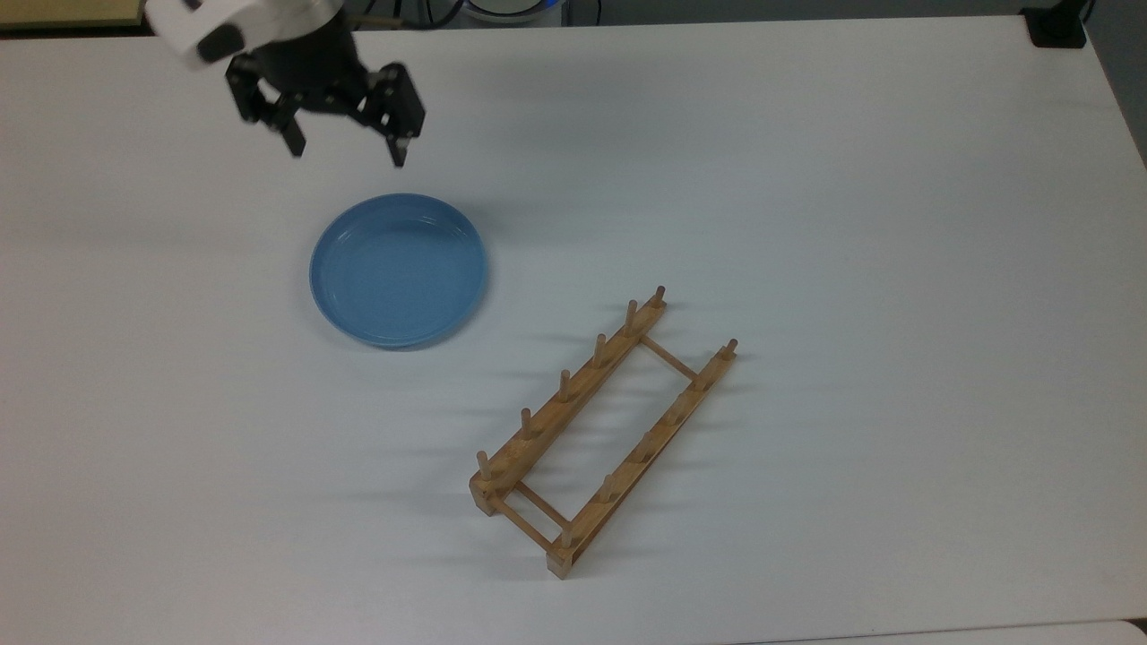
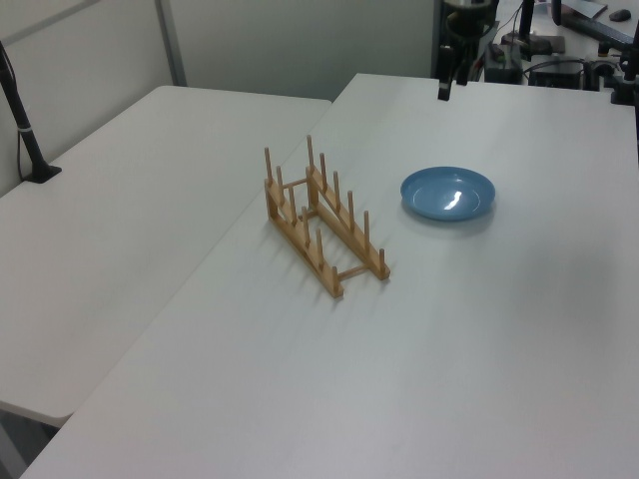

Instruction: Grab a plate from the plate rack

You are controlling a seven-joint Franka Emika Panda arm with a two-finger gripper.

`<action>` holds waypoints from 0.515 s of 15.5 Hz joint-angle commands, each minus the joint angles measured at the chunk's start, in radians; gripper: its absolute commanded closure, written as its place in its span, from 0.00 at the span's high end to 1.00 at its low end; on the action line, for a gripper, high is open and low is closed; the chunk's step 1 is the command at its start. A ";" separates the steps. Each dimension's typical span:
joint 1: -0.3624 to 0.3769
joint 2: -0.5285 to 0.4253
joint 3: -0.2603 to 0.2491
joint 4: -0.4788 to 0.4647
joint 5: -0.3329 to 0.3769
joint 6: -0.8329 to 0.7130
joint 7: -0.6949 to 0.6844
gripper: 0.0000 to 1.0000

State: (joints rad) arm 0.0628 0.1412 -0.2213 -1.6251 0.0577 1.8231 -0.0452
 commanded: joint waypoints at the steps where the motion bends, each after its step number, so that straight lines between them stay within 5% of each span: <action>1: 0.074 -0.049 -0.007 -0.006 -0.078 -0.109 0.183 1.00; 8: 0.058 -0.086 0.036 -0.009 -0.064 -0.108 0.199 1.00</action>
State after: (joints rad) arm 0.1232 0.0773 -0.1940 -1.6218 -0.0005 1.7332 0.1337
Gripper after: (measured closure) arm 0.000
